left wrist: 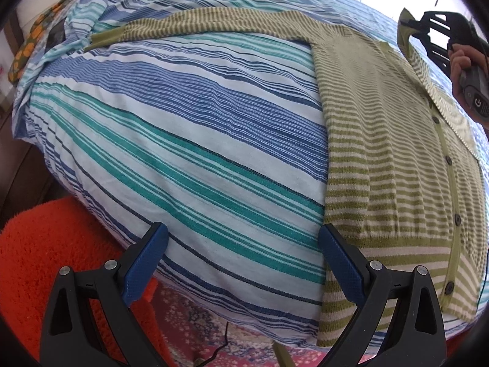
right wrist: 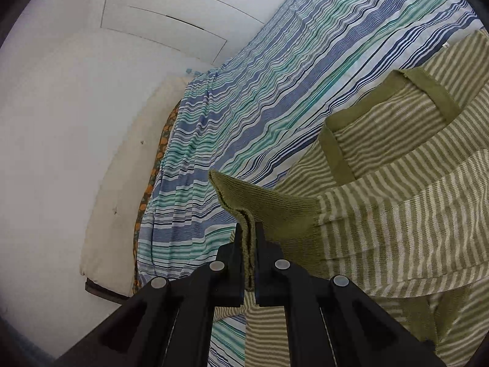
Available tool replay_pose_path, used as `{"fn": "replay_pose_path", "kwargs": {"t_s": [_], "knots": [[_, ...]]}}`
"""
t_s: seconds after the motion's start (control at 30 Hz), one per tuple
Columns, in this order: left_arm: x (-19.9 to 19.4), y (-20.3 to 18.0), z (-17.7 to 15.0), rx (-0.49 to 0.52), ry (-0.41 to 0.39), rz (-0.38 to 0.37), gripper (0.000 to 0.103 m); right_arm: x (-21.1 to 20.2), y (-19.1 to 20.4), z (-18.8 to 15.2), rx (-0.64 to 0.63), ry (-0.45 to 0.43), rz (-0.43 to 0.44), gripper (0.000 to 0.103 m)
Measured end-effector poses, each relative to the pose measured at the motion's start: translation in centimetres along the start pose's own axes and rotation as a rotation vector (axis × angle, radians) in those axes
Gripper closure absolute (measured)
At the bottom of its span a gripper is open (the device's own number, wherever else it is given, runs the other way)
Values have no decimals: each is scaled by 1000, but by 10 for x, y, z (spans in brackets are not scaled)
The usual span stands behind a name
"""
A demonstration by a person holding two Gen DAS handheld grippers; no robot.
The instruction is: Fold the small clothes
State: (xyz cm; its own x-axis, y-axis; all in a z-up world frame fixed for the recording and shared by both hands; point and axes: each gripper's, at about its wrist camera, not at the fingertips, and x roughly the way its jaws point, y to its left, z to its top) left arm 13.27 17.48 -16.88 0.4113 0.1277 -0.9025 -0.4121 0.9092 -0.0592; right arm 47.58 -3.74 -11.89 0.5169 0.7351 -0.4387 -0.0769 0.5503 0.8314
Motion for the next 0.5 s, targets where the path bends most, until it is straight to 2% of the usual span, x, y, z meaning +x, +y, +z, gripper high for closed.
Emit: {"fn": "replay_pose_path", "kwargs": {"t_s": [0.03,0.07,0.1,0.13,0.17,0.23,0.3,0.37,0.4,0.5], "knots": [[0,0,0,0,1,1,4,6,4,-3,-17,9,-14,95],[0,0,0,1,2,2,4,13,8,-5,-42,22,-27,85],[0,0,0,1,2,3,4,22,10,-7,-59,43,-61,70],[0,0,0,1,2,4,4,29,9,-9,-62,85,-93,16],[0,0,0,1,2,4,4,36,8,-13,-62,139,-114,3],[0,0,0,-1,2,2,4,42,3,-15,-85,208,-44,3],[0,0,0,-4,2,-2,4,26,2,-11,-145,212,-42,3],[0,1,0,-8,1,-8,4,-6,-7,7,-161,173,-13,3],[0,2,0,-11,1,-11,4,-25,-16,18,-157,134,-26,3],[0,3,1,-15,3,-14,4,-96,-52,52,-97,13,-148,3]]}}
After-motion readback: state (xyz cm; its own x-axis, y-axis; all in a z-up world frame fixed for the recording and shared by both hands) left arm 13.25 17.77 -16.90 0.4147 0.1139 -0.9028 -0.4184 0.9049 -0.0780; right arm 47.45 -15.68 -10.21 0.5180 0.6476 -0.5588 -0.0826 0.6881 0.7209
